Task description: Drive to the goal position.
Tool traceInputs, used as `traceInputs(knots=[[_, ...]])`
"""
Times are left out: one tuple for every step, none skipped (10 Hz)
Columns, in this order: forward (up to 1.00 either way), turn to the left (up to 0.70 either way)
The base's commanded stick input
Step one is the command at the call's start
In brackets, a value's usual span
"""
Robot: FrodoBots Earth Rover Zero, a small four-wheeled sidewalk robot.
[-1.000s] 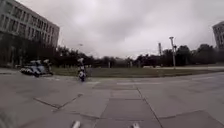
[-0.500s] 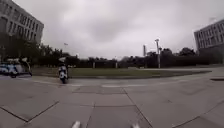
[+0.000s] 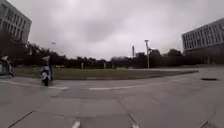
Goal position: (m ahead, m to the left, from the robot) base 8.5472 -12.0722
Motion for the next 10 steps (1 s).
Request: traceInputs(knots=[[0.70, -0.08], [0.70, -0.30], [0.70, -0.33], [0.70, -0.33], [0.70, -0.33], [0.70, -0.33], [0.70, -0.33], [0.70, -0.33], [0.70, -0.33], [0.70, -0.32]])
